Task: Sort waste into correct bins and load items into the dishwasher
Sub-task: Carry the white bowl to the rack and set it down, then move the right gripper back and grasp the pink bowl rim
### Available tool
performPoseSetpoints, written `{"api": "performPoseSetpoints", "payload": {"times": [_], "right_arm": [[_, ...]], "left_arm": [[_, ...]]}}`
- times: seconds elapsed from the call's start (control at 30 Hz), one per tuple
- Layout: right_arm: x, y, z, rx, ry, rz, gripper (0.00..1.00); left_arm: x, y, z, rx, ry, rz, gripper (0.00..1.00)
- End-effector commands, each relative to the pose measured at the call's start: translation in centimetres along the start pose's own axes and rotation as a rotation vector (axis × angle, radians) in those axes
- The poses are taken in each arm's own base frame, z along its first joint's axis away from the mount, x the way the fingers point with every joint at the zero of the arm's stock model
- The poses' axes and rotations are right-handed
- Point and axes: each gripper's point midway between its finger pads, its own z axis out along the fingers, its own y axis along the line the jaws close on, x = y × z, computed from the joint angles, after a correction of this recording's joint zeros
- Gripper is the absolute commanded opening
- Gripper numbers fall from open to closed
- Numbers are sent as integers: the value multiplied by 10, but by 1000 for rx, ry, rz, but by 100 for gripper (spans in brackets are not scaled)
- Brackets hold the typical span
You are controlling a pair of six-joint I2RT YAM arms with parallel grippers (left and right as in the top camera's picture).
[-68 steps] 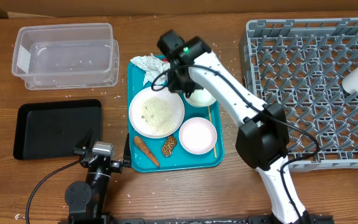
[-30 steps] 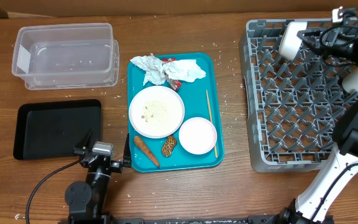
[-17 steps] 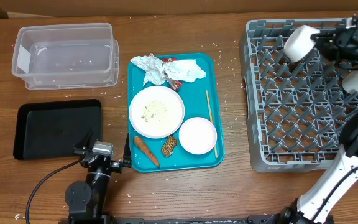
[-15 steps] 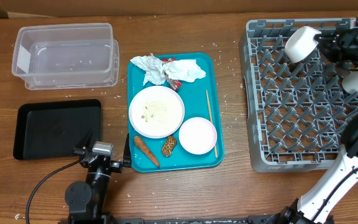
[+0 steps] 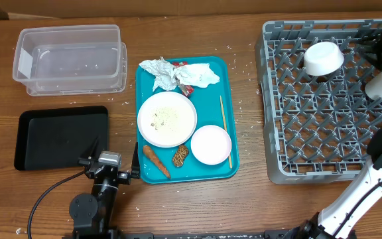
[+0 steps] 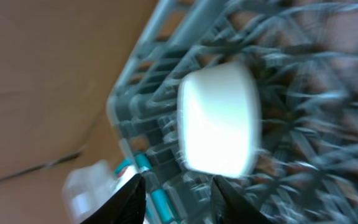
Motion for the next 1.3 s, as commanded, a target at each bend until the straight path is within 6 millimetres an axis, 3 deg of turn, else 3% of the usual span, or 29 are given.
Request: {"api": "performPoseSetpoints", "payload": {"times": [0.0,0.1,0.13,0.2,0.4,0.6,0.93,1.1,1.27], "right_arm": [[-6,1,-41,282,-157,-59,40],[6,12,-41,368,-167,-106,49],[10,18,-36,380,-162,-129,57],[18,35,-16,393,-150,-188,59],[19,49,39,483,-163,-300,23],[21,14,80,641,-133,-262,11],[19,-11,70,679,-103,-202,11],[19,-20,61,698,-105,-146,4],[32,-5,43,668,-93,-106,4]], "left_arm": [[2,3,0,-14,2,16,100],[2,3,0,-14,2,16,100],[2,3,0,-14,2,16,100],[2,3,0,-14,2,16,100],[2,3,0,-14,2,16,100],[2,3,0,-14,2,16,100],[2,3,0,-14,2,16,100],[2,3,0,-14,2,16,100],[2,3,0,-14,2,16,100]]}}
